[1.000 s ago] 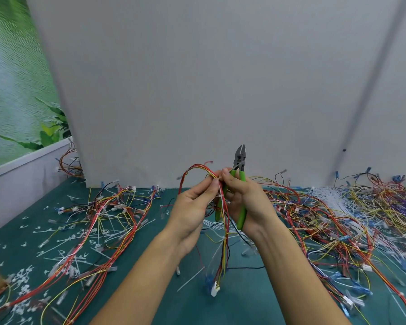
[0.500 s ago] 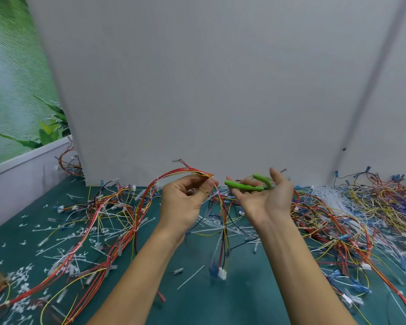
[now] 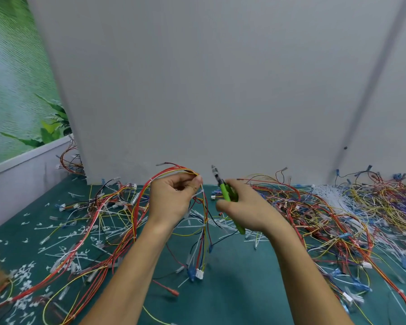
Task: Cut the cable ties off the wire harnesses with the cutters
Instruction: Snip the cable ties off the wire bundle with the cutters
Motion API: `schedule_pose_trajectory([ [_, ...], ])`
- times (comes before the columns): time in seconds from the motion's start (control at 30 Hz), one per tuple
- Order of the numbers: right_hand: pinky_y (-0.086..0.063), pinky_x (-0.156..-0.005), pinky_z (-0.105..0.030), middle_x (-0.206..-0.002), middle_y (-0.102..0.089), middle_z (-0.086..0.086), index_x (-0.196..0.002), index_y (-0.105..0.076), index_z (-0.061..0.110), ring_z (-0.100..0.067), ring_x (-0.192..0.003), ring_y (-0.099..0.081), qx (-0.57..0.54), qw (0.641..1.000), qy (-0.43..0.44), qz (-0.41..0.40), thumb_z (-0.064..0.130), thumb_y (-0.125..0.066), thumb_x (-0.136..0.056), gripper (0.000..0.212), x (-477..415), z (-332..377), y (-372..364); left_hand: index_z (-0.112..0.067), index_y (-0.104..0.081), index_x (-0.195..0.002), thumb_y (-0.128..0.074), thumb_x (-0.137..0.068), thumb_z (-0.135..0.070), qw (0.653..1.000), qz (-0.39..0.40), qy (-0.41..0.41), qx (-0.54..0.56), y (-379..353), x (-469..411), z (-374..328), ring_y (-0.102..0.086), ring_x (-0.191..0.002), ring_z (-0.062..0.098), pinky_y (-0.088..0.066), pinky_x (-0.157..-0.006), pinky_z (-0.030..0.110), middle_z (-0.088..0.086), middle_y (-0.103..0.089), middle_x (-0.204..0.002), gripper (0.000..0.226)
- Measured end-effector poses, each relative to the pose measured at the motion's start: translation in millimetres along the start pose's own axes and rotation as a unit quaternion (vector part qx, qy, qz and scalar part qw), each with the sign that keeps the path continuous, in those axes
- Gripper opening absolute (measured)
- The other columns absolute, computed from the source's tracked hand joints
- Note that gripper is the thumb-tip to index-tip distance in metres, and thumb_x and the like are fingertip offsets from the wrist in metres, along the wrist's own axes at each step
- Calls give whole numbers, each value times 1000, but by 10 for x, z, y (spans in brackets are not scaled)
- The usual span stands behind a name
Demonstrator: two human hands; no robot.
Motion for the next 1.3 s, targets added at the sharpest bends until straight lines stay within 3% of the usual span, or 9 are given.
schedule_pose_trajectory([
  [0.13,-45,-61,-26,-94,-62,10,-133,-55,41,-8,-70,-59,30,999,18,39,39,-63,-75,58,33,-19,32,-33,-78,-68,-82,-84,-15,1000,0,21,15,82,-43,9,-65,-73,10,-56,-74,20,12,-77,-84,24],
  [0.23,-43,-60,-22,-94,-58,18,-136,-54,45,-3,-70,-58,33,998,34,48,39,-63,-71,65,34,-34,30,-31,-78,-77,-82,-82,-13,999,-9,34,35,126,-71,3,-66,-70,2,-53,-69,10,-7,-78,-76,19],
  [0.37,-47,-62,-19,-102,-63,7,-134,-55,47,-4,-72,-60,20,997,69,31,27,-68,-82,57,30,-60,76,-22,-79,-87,-81,-83,-11,998,-5,51,46,158,-91,18,-71,-74,-1,-51,-67,8,-8,-78,-79,12],
  [0.57,-44,-52,-11,-90,-62,2,-132,-55,46,0,-59,-50,-11,995,98,35,33,-64,-76,58,2,-48,36,-18,-79,-91,-80,-84,-10,998,10,54,44,116,-88,56,-71,-74,-2,-51,-68,9,-7,-79,-81,10],
  [0.83,-47,-59,-17,-93,-64,1,-123,-56,55,-5,-64,-53,-17,993,104,45,34,-68,-79,50,-19,-76,36,-14,-79,-95,-79,-85,-10,997,6,56,54,136,-112,90,-73,-78,-1,-51,-69,8,-7,-79,-83,11],
  [0.93,-53,-70,-26,-104,-67,3,-128,-57,52,-17,-82,-64,-8,994,95,45,37,-66,-76,55,-24,-92,37,-10,-80,-97,-80,-84,-11,997,6,58,49,130,-119,100,-72,-78,-2,-51,-69,8,-7,-79,-83,13],
  [1.03,-48,-60,-14,-96,-65,5,-122,-56,56,-6,-69,-58,-20,993,110,43,35,-68,-78,51,-35,-81,13,-7,-79,-98,-80,-84,-12,997,8,63,52,111,-115,108,-72,-77,-1,-51,-69,9,-6,-79,-83,15],
  [1.13,-46,-58,-13,-86,-63,4,-108,-54,65,-1,-62,-53,-40,991,123,43,37,-69,-80,42,-40,-66,-6,-9,-80,-96,-79,-85,-11,997,15,62,54,101,-109,111,-72,-80,1,-51,-68,9,-4,-79,-85,12],
  [1.3,-52,-70,-26,-90,-61,12,-134,-59,41,-8,-79,-62,-72,990,114,40,29,-66,-94,42,-70,-92,-29,-16,-79,-94,-75,-89,-10,996,27,63,63,87,-101,107,-72,-80,-2,-50,-69,7,-5,-79,-85,9],
])
Point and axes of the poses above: each hand's wrist, its own x-axis away from the middle knuckle, its own y-axis out of the back of the hand, z = x × y, the point moved 3 cm from there along -x, towards the middle knuckle
